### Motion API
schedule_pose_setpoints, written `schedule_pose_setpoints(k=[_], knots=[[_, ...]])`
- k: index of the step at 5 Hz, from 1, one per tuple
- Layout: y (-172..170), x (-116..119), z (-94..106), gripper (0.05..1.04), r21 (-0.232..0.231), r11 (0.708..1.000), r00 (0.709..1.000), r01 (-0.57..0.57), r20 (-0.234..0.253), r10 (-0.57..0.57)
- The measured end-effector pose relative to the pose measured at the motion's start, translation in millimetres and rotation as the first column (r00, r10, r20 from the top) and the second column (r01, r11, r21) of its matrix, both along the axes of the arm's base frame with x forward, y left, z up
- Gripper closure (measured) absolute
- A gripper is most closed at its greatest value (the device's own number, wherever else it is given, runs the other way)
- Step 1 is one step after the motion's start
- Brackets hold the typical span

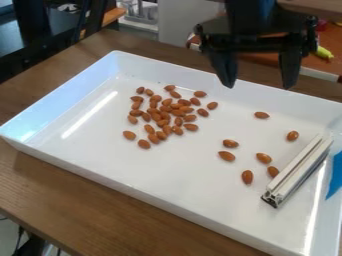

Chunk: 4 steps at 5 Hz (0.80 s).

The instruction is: Sweep into pile

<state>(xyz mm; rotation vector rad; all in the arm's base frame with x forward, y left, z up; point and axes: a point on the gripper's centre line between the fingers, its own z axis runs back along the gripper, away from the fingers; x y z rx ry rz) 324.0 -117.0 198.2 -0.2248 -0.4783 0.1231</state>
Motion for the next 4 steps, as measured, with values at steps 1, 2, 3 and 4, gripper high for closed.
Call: schedule_pose_setpoints(k=[1,2,3,4], knots=[[2,-2,-17.8,0.083,0.02,1.0,0.999,-0.005,-0.048,0.006],[-13,1,-34.2,0.083,0.069,0.998,0.999,0.0,-0.05,0.004],[-26,5,-57.4,0.083,0.137,0.991,0.999,0.01,-0.053,-0.003],[-41,6,-79.8,0.083,0.186,0.982,0.998,0.016,-0.067,-0.004]])
